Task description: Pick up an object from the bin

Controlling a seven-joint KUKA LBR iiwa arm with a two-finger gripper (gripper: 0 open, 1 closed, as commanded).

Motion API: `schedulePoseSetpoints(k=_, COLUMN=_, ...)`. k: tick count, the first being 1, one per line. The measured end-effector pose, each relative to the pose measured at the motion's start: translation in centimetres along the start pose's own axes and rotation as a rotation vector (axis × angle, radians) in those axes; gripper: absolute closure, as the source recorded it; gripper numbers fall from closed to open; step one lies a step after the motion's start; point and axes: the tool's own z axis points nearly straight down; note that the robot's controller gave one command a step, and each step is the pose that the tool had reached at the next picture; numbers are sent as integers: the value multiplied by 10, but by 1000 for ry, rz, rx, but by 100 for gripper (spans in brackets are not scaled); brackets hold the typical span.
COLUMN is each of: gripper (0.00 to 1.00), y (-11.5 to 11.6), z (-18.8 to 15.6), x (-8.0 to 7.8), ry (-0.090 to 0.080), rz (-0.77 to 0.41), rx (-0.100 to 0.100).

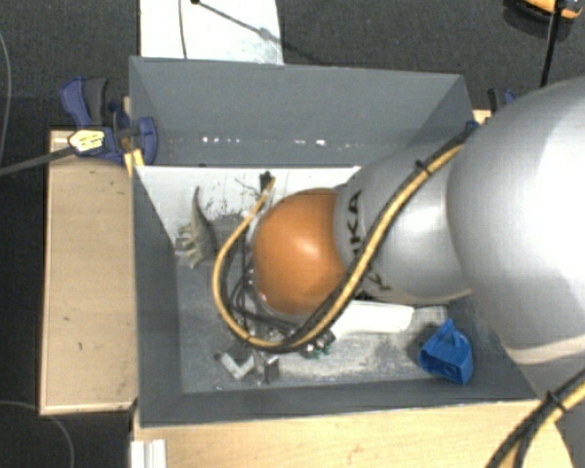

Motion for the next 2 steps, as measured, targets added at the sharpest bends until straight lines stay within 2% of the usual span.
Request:
schedulePoseSetpoints(k=1, gripper=100, y=0, z=-7, x=2, ry=4, rz=1, rx=-1)
schedulePoseSetpoints(k=2, gripper=100, y=1, z=-32, x=1, ry=2, rz=3, rx=-1)
